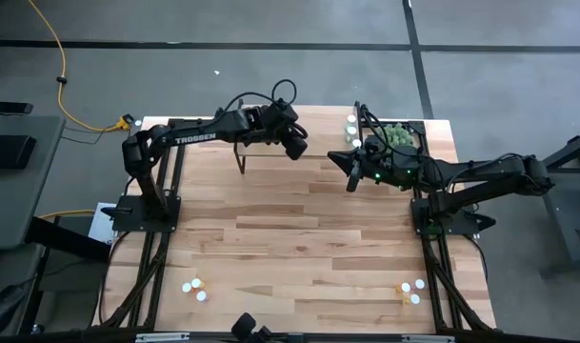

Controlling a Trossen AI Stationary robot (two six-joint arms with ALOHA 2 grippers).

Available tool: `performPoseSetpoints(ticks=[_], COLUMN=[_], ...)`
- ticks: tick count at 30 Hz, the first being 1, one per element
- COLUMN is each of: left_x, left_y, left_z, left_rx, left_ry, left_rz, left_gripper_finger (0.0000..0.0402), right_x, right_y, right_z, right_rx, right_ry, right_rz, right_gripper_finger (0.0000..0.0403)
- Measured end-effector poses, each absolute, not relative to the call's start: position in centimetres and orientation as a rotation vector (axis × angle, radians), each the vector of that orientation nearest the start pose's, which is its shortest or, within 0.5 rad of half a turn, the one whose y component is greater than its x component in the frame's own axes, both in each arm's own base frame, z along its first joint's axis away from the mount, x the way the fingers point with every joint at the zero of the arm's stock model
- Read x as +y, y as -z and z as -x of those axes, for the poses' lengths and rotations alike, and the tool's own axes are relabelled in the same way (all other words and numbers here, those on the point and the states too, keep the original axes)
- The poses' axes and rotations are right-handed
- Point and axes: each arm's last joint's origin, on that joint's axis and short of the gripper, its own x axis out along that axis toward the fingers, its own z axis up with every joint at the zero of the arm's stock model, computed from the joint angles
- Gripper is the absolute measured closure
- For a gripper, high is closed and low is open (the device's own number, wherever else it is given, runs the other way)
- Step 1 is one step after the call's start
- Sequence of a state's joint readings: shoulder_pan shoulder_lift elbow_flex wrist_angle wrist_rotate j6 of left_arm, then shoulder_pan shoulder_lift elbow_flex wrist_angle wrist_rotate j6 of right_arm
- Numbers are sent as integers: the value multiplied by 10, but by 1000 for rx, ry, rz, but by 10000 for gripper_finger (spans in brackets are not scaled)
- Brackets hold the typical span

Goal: Pick and place medicine bottles onto shelf by color
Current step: Put the top pink pill bottle on the shelf, then put the left orange pill bottle aligned with the other orange pill bottle on the shelf

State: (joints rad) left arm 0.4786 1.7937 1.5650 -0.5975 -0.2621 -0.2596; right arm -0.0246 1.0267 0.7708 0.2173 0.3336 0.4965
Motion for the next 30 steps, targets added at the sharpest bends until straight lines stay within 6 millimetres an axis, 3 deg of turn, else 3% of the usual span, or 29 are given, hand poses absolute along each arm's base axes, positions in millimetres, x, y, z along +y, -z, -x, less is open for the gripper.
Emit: performPoseSetpoints(ticks=[10,23,30], left_x=[189,189,185], left_y=[-293,-295,-310], left_z=[-347,-349,-342], left_rx=[749,723,682], left_ry=[-817,-813,-787], left_rz=[317,318,325], left_gripper_finger=[286,215,190], right_x=[-15,-15,-15], right_y=[-322,-322,-322], right_z=[-230,-230,-230], right_rx=[-51,-51,-50], right_ry=[360,360,360], right_rz=[-485,-485,-485], right_gripper_finger=[403,403,403])
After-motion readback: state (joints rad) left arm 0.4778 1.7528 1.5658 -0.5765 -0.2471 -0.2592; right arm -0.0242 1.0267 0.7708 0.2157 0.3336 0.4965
